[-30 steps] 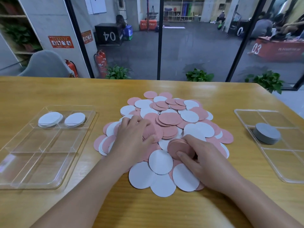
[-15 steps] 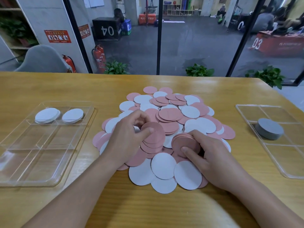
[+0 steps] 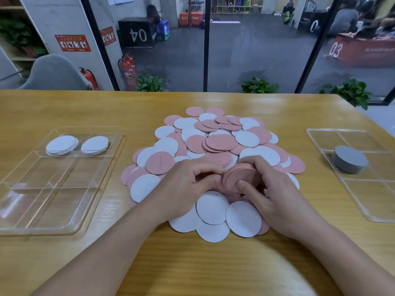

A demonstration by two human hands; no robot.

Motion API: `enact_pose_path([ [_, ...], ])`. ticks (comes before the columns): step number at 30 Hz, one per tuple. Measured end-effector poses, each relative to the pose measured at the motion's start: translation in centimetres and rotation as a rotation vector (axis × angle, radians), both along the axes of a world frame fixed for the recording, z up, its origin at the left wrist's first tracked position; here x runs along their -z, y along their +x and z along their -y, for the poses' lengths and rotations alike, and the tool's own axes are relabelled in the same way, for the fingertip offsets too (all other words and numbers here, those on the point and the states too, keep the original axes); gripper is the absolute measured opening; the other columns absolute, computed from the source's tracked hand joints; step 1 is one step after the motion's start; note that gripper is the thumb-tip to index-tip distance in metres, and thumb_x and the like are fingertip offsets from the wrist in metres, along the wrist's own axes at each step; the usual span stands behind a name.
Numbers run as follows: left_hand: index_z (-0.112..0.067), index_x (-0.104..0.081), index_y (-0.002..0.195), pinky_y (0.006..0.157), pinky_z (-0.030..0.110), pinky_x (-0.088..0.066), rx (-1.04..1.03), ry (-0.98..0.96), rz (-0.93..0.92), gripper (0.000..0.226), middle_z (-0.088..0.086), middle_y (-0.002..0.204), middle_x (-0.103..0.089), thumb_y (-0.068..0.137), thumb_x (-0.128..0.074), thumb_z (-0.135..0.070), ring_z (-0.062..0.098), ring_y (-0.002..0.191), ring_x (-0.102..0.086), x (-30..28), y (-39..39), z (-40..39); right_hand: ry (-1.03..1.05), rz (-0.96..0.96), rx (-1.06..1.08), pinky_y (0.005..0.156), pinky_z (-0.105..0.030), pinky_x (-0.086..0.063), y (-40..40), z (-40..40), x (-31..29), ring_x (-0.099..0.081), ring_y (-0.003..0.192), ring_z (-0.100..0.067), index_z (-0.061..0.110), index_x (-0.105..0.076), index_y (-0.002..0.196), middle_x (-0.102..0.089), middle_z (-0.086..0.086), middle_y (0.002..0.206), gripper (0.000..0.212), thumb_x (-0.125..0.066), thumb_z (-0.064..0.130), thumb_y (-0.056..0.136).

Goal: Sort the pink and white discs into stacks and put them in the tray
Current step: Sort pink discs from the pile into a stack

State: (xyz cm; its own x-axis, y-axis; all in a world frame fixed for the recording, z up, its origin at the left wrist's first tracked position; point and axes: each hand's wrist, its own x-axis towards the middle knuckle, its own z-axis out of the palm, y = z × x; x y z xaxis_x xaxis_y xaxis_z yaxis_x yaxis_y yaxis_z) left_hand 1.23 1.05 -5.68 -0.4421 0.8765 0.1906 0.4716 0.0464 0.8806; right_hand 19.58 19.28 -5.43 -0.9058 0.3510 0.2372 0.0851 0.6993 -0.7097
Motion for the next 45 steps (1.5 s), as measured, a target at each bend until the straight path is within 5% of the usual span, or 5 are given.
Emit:
enact_pose_path([
  [13, -0.043, -0.064, 0.144, 0.103, 0.029, -0.039, -0.379, -0.335, -0.457, 0.06, -0.019, 0.126, -0.047, 0.092, -0.073, -0.071, 0.008, 0.13, -0.034, 0.8, -1.7, -0.2, 0.216, 0.111, -0.061, 0.075, -0.038, -0.054, -0.2, 0.1, 0.8, -0.061, 0.088, -0.012, 0.03, -0.057, 0.113, -0.066, 0.014, 0.094, 0.015, -0.06, 0.042, 0.105],
  [24, -0.026, -0.072, 0.1, 0.064, 0.018, -0.042, -0.294, 0.044, -0.11, 0.01, -0.008, 0.091, -0.071, 0.105, -0.074, -0.017, 0.006, 0.063, -0.052, -0.5, -1.0, 0.4, 0.099, 0.047, 0.005, 0.07, -0.022, -0.047, -0.2, 0.1, 0.4, -0.058, 0.086, -0.01, 0.028, -0.059, 0.108, -0.063, 0.015, 0.091, 0.007, -0.064, 0.032, 0.105],
  [29, -0.022, -0.071, 0.102, 0.071, 0.041, -0.05, -0.079, 0.049, -0.059, 0.011, -0.005, 0.088, -0.069, 0.107, -0.068, -0.013, 0.024, 0.08, -0.06, -0.5, -0.7, 0.4, 0.058, 0.043, 0.023, 0.074, -0.029, -0.05, -0.1, -0.3, 0.7, -0.062, 0.088, -0.012, 0.036, -0.052, 0.117, -0.068, 0.016, 0.095, 0.016, -0.063, 0.036, 0.106],
  [37, -0.032, -0.084, 0.115, 0.072, 0.025, -0.054, -0.002, -0.02, -0.037, 0.048, -0.009, 0.092, -0.073, 0.11, -0.052, 0.003, 0.015, 0.081, -0.069, -0.4, -0.1, 0.6, 0.148, 0.063, -0.056, 0.076, -0.036, -0.051, -0.3, 0.2, 1.1, -0.06, 0.088, -0.013, 0.029, -0.059, 0.112, -0.065, 0.013, 0.094, 0.013, -0.064, 0.039, 0.105],
  [45, -0.044, -0.074, 0.127, 0.088, 0.028, -0.05, -0.246, -0.252, -0.39, 0.026, -0.023, 0.112, -0.059, 0.101, -0.073, -0.046, 0.003, 0.102, -0.059, -1.0, -3.4, 2.0, 0.147, 0.035, -0.011, 0.075, -0.029, -0.048, 0.0, 0.0, 0.5, -0.059, 0.091, -0.014, 0.03, -0.061, 0.113, -0.065, 0.015, 0.094, 0.011, -0.065, 0.036, 0.104],
])
